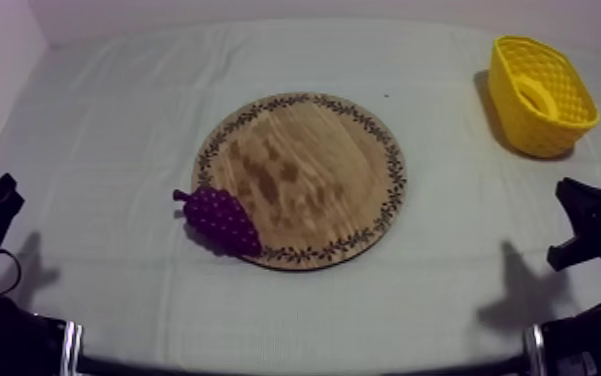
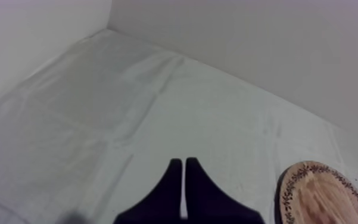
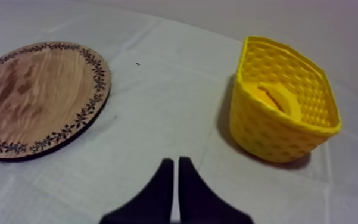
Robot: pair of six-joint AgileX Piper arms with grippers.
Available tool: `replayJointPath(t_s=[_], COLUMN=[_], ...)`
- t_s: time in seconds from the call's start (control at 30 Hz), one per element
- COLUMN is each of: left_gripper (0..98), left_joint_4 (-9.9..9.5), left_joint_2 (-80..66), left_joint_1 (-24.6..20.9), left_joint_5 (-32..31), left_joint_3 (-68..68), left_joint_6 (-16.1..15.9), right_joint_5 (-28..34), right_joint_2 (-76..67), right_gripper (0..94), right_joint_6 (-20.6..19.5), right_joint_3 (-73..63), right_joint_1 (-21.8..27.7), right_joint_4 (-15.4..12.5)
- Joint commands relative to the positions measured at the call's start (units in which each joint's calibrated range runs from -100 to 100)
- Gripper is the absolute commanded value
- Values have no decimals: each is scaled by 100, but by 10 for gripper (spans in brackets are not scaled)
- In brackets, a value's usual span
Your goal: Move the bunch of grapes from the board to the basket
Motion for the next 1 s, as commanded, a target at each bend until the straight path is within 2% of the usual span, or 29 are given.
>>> replayJointPath(t_s=[0.0, 0.5, 0.67, 0.77, 0.97], left_gripper=[0, 0, 0, 0, 0], left_joint_4=[1, 1, 1, 1, 1], left_joint_2=[3, 3, 3, 3, 3], left_joint_1=[-1, -1, -1, -1, -1], left_joint_5=[3, 3, 3, 3, 3], left_joint_3=[4, 4, 4, 4, 4], left_joint_6=[0, 0, 0, 0, 0], right_joint_5=[-3, -3, -3, 38, -405], right_joint_2=[-5, -5, -5, 35, 477], right_gripper=[4, 7, 5, 8, 3], right_joint_6=[12, 20, 182, 421, 590], right_joint_3=[5, 5, 5, 0, -55], right_joint_1=[1, -30, -117, -247, -433], right_joint_4=[0, 0, 0, 9, 63])
